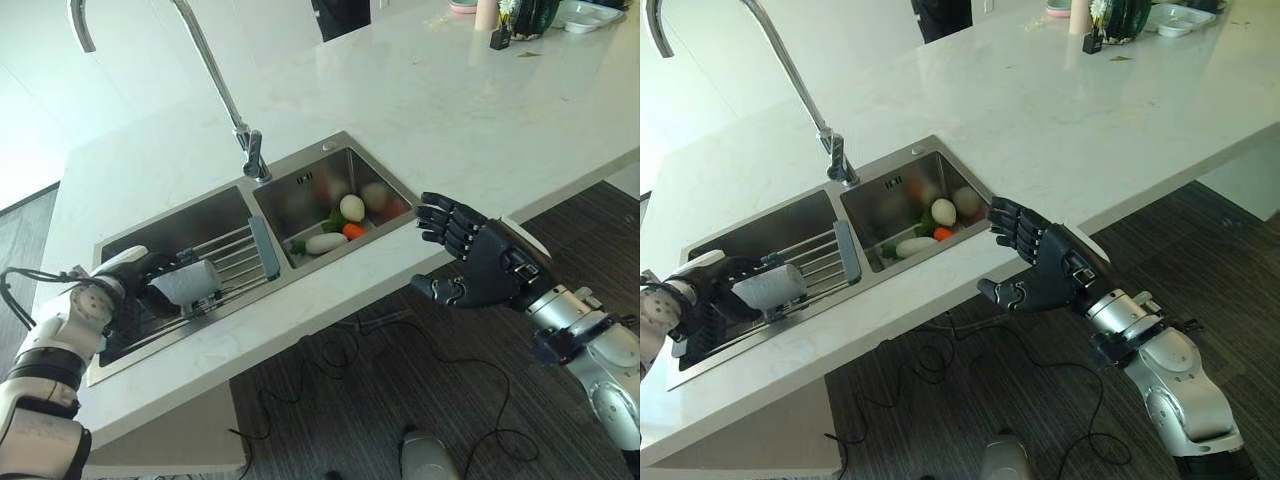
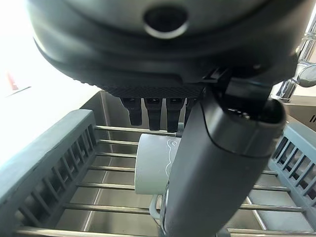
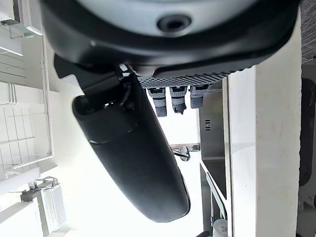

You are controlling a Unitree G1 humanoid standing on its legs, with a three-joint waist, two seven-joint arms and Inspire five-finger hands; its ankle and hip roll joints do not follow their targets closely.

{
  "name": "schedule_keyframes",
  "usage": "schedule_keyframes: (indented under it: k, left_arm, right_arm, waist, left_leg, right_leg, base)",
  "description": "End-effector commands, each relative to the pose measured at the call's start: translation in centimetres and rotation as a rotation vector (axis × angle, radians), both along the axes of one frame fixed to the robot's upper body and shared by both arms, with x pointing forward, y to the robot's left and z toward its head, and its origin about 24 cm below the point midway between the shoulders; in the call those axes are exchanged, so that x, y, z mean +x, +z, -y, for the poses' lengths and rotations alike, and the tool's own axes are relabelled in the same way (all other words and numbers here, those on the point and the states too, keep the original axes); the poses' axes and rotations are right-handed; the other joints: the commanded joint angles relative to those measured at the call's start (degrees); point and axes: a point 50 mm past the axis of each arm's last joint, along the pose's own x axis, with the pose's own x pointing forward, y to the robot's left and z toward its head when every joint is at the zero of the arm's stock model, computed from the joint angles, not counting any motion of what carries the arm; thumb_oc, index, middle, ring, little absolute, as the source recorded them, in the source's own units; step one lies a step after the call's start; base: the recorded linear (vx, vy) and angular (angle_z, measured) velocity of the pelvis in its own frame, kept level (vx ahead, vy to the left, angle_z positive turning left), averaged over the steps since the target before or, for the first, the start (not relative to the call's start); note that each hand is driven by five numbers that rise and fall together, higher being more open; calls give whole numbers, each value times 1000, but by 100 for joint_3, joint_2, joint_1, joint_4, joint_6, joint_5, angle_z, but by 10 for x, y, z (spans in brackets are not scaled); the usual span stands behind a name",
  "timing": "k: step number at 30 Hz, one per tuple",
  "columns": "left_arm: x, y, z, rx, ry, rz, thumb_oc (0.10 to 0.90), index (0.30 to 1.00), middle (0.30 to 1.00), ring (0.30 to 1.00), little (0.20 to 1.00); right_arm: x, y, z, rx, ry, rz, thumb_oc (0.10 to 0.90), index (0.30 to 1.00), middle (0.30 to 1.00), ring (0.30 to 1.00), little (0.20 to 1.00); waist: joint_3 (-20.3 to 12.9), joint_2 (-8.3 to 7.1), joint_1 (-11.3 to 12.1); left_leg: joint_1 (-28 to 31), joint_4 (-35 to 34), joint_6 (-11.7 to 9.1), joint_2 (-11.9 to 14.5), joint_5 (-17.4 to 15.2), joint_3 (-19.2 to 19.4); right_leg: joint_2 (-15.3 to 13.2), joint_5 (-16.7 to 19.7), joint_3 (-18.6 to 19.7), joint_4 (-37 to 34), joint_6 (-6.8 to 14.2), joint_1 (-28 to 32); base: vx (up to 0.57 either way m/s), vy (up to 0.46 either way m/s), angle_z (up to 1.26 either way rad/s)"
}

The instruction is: Place the dishes in the dishwasher.

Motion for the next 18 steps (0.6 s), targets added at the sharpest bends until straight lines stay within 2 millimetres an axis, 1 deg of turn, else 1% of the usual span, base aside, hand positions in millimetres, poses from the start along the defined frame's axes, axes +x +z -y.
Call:
schedule_keyframes:
  k: [1, 8, 18]
  left_arm:
    - [10, 63, -14, 120, 29, 205, 800, 900, 900, 900, 900]
    - [11, 63, -14, 127, 29, 205, 800, 900, 900, 900, 900]
    - [5, 54, -19, 114, 55, 180, 800, 900, 900, 900, 900]
  right_arm:
    - [-7, 50, -8, 29, 57, 278, 800, 900, 900, 900, 900]
    - [-7, 51, -6, 22, 52, 284, 800, 900, 900, 900, 900]
    - [-8, 50, -6, 21, 65, 275, 800, 900, 900, 900, 900]
  waist:
    - [-530, -152, -20]
    - [-506, -171, -29]
    - [-528, -185, -34]
  left_leg:
    - [-315, 747, -20, 223, -896, -197]
    - [-304, 747, -13, 225, -900, -201]
    - [-284, 747, -15, 243, -901, -159]
  right_leg:
    - [-324, -187, 102, -591, 867, 580]
    - [-322, -183, 107, -591, 863, 582]
    - [-317, -184, 82, -591, 861, 578]
  base:
    - [0, 0, 0]
    - [0, 0, 0]
    - [0, 0, 0]
